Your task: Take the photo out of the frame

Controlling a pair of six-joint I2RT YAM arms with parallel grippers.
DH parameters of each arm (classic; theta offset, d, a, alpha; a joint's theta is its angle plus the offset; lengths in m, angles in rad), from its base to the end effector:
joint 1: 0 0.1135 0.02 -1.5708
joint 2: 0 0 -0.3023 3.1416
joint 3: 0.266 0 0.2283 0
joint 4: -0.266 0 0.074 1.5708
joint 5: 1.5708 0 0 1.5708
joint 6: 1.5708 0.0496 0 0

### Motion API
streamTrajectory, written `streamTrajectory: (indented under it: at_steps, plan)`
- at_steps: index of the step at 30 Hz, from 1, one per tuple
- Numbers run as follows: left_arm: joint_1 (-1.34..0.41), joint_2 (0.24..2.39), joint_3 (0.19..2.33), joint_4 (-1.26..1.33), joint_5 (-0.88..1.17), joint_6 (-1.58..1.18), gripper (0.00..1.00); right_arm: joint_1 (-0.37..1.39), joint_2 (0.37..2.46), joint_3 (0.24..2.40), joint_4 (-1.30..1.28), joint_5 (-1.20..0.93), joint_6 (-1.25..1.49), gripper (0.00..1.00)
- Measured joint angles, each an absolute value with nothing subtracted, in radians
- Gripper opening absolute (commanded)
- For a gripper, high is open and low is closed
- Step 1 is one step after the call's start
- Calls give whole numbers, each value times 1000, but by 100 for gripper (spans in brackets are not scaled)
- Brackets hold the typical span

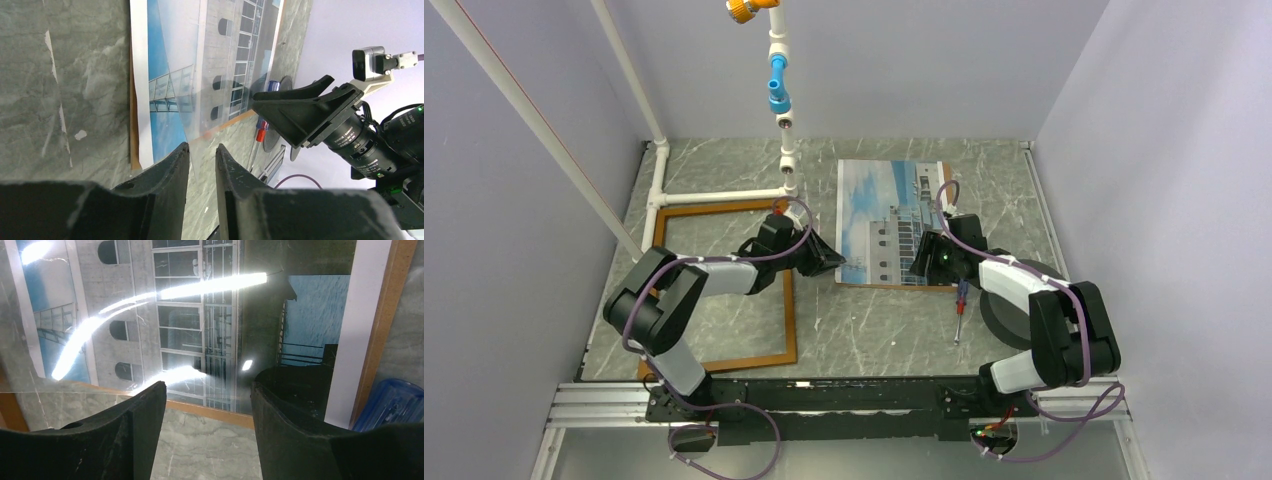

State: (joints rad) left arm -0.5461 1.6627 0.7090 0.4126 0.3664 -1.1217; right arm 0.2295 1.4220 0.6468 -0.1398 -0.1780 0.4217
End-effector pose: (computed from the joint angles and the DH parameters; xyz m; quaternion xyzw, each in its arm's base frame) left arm 0.2704 -0.1852 0.2076 -0.1569 0.8461 -0.4651 0.2079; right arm 0.2409 0.0653 0.2038 0.0620 0.9414 0.1823 0.2770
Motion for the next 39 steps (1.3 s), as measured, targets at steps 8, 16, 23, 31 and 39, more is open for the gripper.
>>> streamTrajectory:
  at_steps: [8,16,23,31,39]
  plan:
    - [-545,1715,719,452,398,-1151,0,230,1425,647,-133,-199,416,73]
    - [-545,1721,762,388,417,-1146,0,322,1380,648,-159,-119,384,85]
    - [-544,1721,796,329,438,-1146,0,659,1310,709,-196,181,282,99]
    - [-540,1721,826,278,467,-1146,0,1002,1280,712,-72,531,13,86]
    - [-532,1721,826,263,479,-1146,0,1148,1503,712,76,771,-223,73]
